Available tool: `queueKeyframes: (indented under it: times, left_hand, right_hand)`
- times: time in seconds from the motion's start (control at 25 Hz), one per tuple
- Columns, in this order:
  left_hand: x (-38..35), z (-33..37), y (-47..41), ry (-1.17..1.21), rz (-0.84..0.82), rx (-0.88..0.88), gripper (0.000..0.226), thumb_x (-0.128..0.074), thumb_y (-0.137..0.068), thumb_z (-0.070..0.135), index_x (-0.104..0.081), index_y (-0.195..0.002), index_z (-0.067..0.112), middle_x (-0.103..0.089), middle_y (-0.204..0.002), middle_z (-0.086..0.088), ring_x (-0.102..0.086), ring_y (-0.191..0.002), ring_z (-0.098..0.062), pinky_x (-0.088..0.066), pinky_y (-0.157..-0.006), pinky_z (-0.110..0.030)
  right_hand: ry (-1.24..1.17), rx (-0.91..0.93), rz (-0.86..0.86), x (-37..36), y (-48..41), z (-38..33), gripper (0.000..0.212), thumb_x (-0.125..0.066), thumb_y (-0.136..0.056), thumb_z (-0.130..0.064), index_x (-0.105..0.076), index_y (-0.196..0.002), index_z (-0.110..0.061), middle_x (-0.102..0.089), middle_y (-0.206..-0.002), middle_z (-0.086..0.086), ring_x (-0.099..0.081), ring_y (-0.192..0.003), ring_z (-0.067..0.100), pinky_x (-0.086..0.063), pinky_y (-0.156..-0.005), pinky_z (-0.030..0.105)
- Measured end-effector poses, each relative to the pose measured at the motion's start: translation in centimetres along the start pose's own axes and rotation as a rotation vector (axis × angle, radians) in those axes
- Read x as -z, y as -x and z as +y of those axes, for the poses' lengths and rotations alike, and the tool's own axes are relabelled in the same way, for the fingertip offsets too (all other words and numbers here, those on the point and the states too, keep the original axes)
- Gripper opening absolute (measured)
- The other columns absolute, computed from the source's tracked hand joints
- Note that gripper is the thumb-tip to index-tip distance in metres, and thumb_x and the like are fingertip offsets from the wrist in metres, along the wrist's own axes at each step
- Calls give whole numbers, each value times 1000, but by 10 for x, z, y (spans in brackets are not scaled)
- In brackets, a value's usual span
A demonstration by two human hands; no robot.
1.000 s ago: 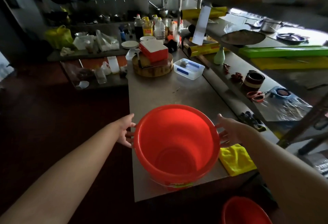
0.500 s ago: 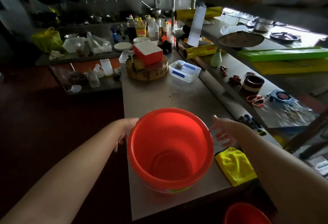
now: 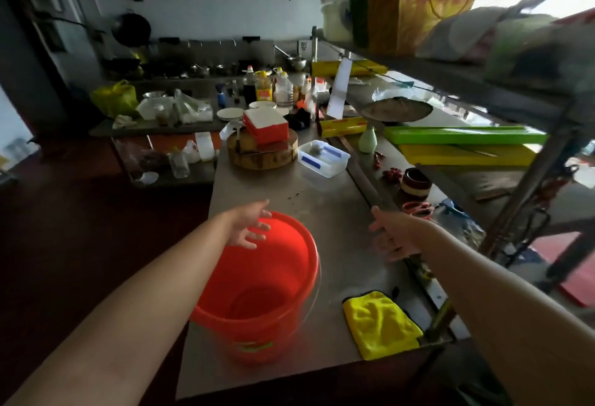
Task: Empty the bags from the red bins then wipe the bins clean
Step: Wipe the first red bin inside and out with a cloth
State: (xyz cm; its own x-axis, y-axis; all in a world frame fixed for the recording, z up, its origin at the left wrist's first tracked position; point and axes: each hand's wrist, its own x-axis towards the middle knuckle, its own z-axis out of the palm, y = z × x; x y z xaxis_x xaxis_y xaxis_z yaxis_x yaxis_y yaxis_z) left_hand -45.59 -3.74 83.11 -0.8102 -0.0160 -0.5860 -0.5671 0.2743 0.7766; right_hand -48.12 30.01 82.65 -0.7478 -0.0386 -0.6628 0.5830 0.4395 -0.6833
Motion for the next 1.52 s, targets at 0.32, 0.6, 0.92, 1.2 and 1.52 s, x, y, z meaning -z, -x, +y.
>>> queueKeyframes:
  times: [0.32,0.6,0.92,1.2,1.52]
  left_hand:
    - [-133,5,-2,-36,-47,-67,34,-46,-102,47,-59,-113,18,-58,-108,-6,-55,-95,-24,-47,-86,-38]
    - [-211,-46,-65,-170,-7,-1,19,-50,-99,33,-58,-90,19,-54,-82,-1,-45,-59,-15,-35,-59,-26]
    - [-292,-154,-146,-536,-11,-87,23,-60,-88,35,-69,-99,17,-72,-105,-7,-67,-100,-25,-50,-83,-30]
    - [-356,-240,-168,-1022,54,-377,38,-65,-89,48,-57,-119,26,-50,-124,1,-45,-120,-25,-49,-92,-40]
    - [-356,-269,-189,-823,192,-543,16,-73,-75,6,-65,-90,4,-57,-100,-15,-54,-90,-37,-54,-76,-47]
  right_hand:
    - [23,131,-53,37,13,63,51,-42,-105,-51,-62,-116,-6,-61,-90,17,-62,-76,30,-42,-66,28]
    - [39,22,10,26,-62,122,33,-47,-103,-45,-55,-82,-21,-46,-65,-1,-45,-52,14,-32,-52,24]
    - [421,4,120,0,-132,233,30,-52,-103,-28,-68,-123,-12,-66,-125,10,-61,-117,27,-43,-89,26]
    - [507,77,224,-20,-163,323,28,-61,-93,-13,-72,-118,-13,-68,-124,10,-61,-119,29,-43,-95,29]
    - [506,159,291,-29,-170,355,25,-59,-95,-17,-73,-115,-18,-63,-121,3,-60,-113,25,-46,-93,31]
